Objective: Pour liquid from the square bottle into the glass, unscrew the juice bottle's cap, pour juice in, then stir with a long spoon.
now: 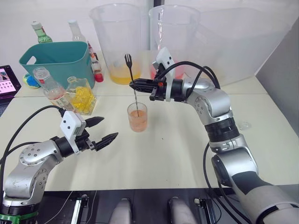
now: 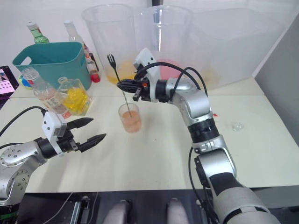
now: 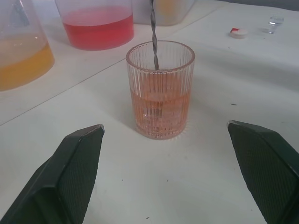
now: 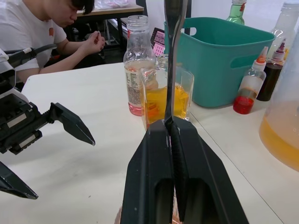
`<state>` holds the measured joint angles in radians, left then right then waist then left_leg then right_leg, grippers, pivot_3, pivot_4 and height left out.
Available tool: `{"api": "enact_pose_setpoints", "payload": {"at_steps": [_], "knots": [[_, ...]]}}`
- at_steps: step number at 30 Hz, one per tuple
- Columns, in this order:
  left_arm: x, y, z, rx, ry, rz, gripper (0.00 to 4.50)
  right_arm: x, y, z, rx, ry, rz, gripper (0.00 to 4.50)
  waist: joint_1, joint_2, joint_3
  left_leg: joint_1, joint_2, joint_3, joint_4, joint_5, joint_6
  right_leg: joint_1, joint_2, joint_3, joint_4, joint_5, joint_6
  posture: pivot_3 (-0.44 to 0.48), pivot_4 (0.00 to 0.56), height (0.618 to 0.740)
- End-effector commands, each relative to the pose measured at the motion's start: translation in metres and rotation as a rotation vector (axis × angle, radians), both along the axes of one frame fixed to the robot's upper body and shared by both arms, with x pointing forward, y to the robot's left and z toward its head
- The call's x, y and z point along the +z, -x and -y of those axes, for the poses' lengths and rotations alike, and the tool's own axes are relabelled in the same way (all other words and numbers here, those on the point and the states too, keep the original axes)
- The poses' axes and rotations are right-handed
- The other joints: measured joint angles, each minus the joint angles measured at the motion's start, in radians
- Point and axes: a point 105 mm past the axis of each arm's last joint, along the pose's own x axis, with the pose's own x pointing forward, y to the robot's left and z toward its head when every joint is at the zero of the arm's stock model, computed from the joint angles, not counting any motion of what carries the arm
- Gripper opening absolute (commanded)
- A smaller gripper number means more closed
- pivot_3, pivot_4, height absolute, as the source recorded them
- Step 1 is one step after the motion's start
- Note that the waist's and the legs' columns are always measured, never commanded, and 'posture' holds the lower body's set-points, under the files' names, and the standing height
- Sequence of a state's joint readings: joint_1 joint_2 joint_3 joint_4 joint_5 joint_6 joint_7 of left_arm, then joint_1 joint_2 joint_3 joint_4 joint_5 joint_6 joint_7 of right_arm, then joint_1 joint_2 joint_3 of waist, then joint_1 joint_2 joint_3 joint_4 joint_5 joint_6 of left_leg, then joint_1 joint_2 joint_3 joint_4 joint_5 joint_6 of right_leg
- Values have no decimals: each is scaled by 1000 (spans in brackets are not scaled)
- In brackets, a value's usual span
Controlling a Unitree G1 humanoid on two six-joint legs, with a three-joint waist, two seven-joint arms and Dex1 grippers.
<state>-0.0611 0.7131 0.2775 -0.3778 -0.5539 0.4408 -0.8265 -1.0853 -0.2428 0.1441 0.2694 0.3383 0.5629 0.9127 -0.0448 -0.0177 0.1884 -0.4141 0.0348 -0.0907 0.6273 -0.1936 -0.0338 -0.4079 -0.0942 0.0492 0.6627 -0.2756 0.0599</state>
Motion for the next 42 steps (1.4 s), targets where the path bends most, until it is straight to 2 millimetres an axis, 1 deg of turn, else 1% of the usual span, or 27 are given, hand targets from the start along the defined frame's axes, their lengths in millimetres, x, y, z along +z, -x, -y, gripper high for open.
{"api": "enact_pose_setpoints", "payload": {"at_steps": [1,8,12,22,27,30,36,42], "knots": [[7,2,1,-10,-1,38,4470,23,12,-4,49,-52,59,0,0,0,0,0,0,0,0,0,0,0,0,0,0,0,0,0,150,740],[6,2,1,-12,-1,37,4470,22,23,-8,108,-42,22,0,-1,0,0,0,0,0,0,0,0,0,0,0,0,0,0,0,150,740],[6,1,1,-16,-3,36,4470,17,25,-1,113,11,15,0,0,0,0,0,0,0,0,0,0,0,0,0,0,0,0,0,150,740],[6,0,2,-24,-1,37,4470,20,13,26,58,114,54,0,-1,0,0,0,0,0,0,0,0,0,0,0,0,0,0,0,150,740],[6,-1,3,-25,0,36,4470,22,5,33,34,123,66,0,-1,0,0,0,0,0,0,0,0,0,0,0,0,0,0,0,150,740],[6,0,2,-19,-2,35,4470,29,5,27,52,67,62,0,0,0,0,0,0,0,0,0,0,0,0,0,0,0,0,0,150,740],[5,0,2,-20,-1,34,4470,41,10,15,69,-12,114,0,-1,0,0,0,0,0,0,0,0,0,0,0,0,0,0,0,150,740],[5,-1,3,-23,1,34,4470,47,16,10,96,-57,107,0,1,0,0,0,0,0,0,0,0,0,0,0,0,0,0,0,150,740]]}}
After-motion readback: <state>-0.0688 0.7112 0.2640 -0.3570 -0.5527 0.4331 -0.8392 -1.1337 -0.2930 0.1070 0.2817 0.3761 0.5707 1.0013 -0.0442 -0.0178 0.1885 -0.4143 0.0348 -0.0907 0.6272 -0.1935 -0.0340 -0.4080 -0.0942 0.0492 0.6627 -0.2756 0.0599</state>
